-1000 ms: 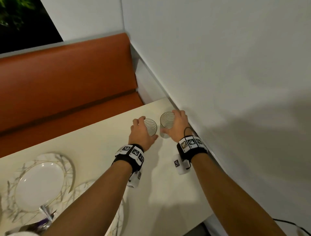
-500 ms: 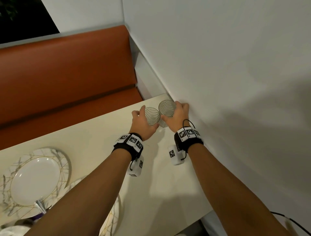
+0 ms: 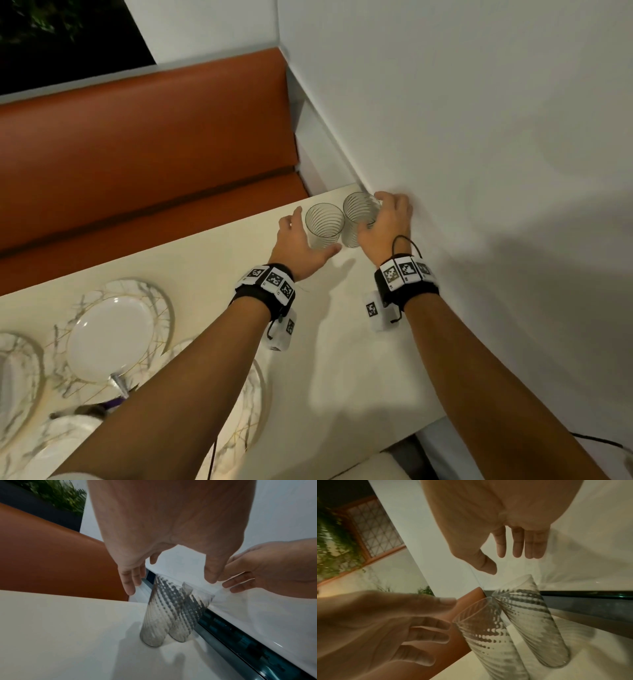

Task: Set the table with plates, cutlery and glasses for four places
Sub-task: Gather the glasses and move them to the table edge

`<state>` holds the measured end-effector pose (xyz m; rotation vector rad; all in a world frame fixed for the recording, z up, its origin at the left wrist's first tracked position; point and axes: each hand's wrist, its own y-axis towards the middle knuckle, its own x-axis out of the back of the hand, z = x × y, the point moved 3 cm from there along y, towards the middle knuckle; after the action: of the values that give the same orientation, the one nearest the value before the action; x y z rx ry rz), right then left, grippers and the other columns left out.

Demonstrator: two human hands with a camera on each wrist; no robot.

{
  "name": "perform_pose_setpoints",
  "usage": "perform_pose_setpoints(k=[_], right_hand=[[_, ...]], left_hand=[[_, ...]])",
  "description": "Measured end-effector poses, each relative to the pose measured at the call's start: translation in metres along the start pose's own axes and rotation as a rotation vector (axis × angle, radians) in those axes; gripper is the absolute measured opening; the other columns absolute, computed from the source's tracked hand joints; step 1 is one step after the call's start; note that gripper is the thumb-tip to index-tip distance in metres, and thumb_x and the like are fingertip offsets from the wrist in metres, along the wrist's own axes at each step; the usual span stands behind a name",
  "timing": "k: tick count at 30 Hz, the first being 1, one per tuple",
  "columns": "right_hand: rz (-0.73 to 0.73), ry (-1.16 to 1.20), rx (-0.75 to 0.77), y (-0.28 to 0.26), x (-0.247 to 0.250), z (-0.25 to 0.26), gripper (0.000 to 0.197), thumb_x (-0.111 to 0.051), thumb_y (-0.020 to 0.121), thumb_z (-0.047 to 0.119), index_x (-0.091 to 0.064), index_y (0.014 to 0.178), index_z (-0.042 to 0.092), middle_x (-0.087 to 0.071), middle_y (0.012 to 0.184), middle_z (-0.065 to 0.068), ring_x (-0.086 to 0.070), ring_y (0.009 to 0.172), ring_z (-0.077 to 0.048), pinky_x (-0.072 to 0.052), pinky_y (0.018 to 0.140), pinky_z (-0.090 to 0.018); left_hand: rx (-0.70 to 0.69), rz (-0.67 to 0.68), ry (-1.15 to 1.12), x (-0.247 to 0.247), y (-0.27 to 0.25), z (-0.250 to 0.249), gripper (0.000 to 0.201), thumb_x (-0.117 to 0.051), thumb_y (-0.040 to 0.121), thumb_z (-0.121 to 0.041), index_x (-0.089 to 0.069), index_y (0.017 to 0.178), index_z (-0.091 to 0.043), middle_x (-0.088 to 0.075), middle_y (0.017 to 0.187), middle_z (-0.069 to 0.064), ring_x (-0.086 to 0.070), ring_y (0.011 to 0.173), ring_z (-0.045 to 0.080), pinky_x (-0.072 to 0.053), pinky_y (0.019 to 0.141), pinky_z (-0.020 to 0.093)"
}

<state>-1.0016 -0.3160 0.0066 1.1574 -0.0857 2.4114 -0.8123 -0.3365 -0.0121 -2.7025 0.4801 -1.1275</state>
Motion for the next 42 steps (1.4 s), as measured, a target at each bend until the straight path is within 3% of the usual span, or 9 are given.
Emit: perform_pose_setpoints(k=[5,9,10,16,25,29,35,38,42], right_hand=[[-0.047,0.052,0.175,-0.03,-0.002,0.052,0.031,-0.063,0.077,0.01,-0.063,0.107,0.017,-0.055,0.116,-0.009,-0.052,0.109,-0.029,-0.049,0.093,-0.043],[0.102,0.18,0.249,-0.064,-0.029,0.087,0.019,-0.063,0.084,0.004,-0.066,0.093,0.021,-0.065,0.092,0.002,-0.059,0.073,-0.013,-0.055,0.071,-0.035],[0.247,0.241,0.338,-0.104,-0.072,0.139,0.02,-0.064,0.085,0.003,-0.067,0.091,0.021,-0.067,0.088,0.003,-0.058,0.068,-0.01,-0.054,0.067,-0.032],[0.598,0.234,0.519,-0.196,-0.14,0.221,0.019,-0.064,0.088,0.002,-0.072,0.09,0.019,-0.065,0.082,0.013,-0.057,0.063,0.001,-0.041,0.061,-0.004],[0.877,0.194,0.596,-0.334,-0.258,0.361,0.022,-0.056,0.091,0.006,-0.072,0.092,0.021,-0.07,0.09,0.008,-0.06,0.072,-0.002,-0.046,0.067,-0.014],[0.978,0.118,0.586,-0.384,-0.299,0.395,0.02,-0.056,0.091,0.011,-0.069,0.103,0.02,-0.07,0.097,0.001,-0.062,0.074,-0.009,-0.043,0.061,-0.007],[1.084,-0.058,0.425,-0.42,-0.355,0.419,0.051,-0.069,0.089,0.035,-0.048,0.133,0.02,-0.061,0.115,-0.003,-0.061,0.101,-0.022,-0.046,0.079,-0.03],[1.053,-0.086,0.318,-0.426,-0.374,0.425,0.069,-0.07,0.085,0.048,-0.039,0.141,0.021,-0.058,0.13,-0.008,-0.061,0.113,-0.026,-0.052,0.093,-0.038],[0.988,-0.063,0.167,-0.433,-0.387,0.432,0.084,-0.067,0.082,0.058,-0.033,0.147,0.018,-0.052,0.141,-0.011,-0.055,0.125,-0.031,-0.049,0.102,-0.044]], left_hand=[[-0.058,-0.069,-0.013,0.051,-0.049,0.037,0.049,-0.068,0.095,-0.039,-0.057,0.136,-0.017,-0.065,0.129,0.003,-0.062,0.114,0.017,-0.052,0.102,0.041],[-0.072,-0.177,-0.115,0.077,-0.089,0.068,0.017,-0.064,0.097,-0.023,-0.073,0.11,-0.018,-0.074,0.099,-0.004,-0.069,0.088,0.013,-0.058,0.087,0.036],[0.0,-0.282,-0.13,0.119,-0.133,0.118,0.015,-0.064,0.096,-0.02,-0.074,0.107,-0.019,-0.075,0.096,-0.005,-0.069,0.086,0.012,-0.058,0.086,0.035],[0.09,-0.435,-0.188,0.184,-0.207,0.207,0.018,-0.061,0.093,-0.013,-0.075,0.099,-0.023,-0.076,0.087,-0.012,-0.071,0.085,0.009,-0.059,0.081,0.028],[0.256,-0.703,-0.131,0.316,-0.309,0.383,0.016,-0.063,0.095,-0.013,-0.075,0.103,-0.019,-0.072,0.104,-0.004,-0.063,0.093,0.014,-0.048,0.082,0.024],[0.404,-0.757,-0.015,0.351,-0.344,0.453,0.024,-0.064,0.09,-0.015,-0.072,0.112,-0.017,-0.067,0.115,0.009,-0.058,0.111,0.03,-0.049,0.096,0.039],[0.755,-0.506,0.053,0.365,-0.363,0.523,0.075,-0.065,0.09,-0.056,-0.041,0.151,-0.019,-0.044,0.15,0.016,-0.041,0.137,0.038,-0.042,0.108,0.051],[0.81,-0.42,0.068,0.361,-0.36,0.543,0.092,-0.06,0.086,-0.072,-0.035,0.155,-0.016,-0.045,0.152,0.016,-0.042,0.138,0.038,-0.041,0.109,0.052],[0.789,-0.431,0.017,0.351,-0.354,0.557,0.091,-0.066,0.082,-0.072,-0.041,0.15,-0.017,-0.052,0.148,0.011,-0.049,0.134,0.034,-0.044,0.107,0.05]])
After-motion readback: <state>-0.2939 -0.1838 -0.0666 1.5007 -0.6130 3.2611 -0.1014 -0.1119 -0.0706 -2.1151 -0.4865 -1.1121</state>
